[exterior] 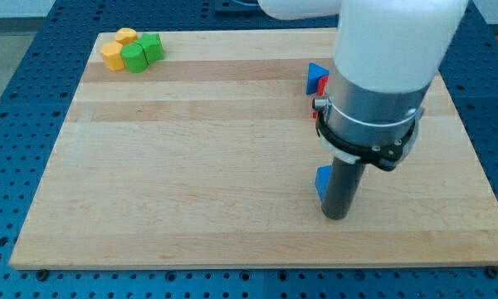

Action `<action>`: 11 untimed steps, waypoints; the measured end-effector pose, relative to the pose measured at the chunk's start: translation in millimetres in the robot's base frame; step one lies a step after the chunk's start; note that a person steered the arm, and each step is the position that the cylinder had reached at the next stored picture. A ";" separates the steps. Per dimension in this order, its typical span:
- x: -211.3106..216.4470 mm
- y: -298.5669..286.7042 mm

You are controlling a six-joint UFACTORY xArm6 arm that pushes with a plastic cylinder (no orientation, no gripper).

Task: Move blue cube closer to the red star

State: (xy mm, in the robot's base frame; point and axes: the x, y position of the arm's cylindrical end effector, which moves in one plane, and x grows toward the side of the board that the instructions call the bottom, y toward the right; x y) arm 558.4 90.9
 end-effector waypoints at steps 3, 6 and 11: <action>-46.4 -0.1; -80.4 -0.1; -95.8 -40.9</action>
State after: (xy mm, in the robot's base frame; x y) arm 462.6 50.0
